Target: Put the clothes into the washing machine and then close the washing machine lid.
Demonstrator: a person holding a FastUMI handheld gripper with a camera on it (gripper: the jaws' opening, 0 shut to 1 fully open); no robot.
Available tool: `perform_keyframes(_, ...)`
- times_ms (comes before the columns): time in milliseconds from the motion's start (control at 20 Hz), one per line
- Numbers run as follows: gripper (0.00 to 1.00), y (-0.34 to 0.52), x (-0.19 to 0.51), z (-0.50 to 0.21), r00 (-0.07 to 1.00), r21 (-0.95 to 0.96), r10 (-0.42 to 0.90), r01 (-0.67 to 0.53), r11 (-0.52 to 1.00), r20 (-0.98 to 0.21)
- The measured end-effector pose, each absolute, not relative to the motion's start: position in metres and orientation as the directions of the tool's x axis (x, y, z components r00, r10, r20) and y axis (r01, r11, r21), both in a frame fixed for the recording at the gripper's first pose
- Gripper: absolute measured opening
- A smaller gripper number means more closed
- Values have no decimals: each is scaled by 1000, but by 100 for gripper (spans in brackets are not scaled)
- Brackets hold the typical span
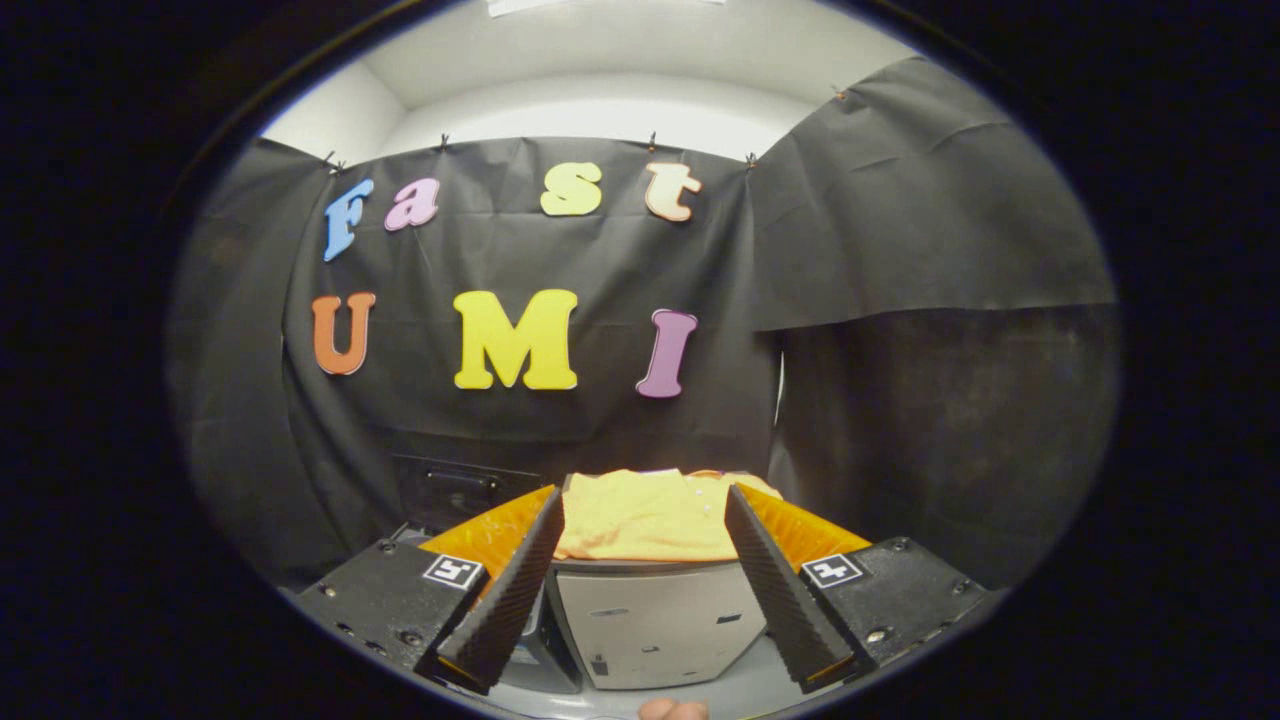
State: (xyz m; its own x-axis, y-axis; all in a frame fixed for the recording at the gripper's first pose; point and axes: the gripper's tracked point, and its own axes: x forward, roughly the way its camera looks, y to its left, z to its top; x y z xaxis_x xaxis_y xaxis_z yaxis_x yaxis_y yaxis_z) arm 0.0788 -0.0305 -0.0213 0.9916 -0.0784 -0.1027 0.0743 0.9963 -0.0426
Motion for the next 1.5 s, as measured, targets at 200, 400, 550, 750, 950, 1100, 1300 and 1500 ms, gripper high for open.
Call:
perform_keyframes(200, 100, -34, 116, -27, 988, -70, -66, 57, 996, -143)
perform_keyframes(400, 100, -41, 155, -30, 983, -86, -63, 49, 995, -170)
perform_keyframes(550, 100, -46, 182, -36, 979, -83, -61, 45, 995, -196)
perform_keyframes(750, 100, -58, 218, -51, 966, -78, -64, 46, 996, -251)
perform_keyframes(950, 100, -80, 254, -71, 948, -95, -87, 61, 994, -306)
perform_keyframes(1100, 100, -90, 283, -83, 935, -112, -85, 49, 993, -344)
perform_keyframes(1300, 100, -97, 316, -96, 919, -129, -80, 32, 991, -386)
perform_keyframes(1500, 100, -100, 336, -111, 891, -129, -72, 15, 991, -448)
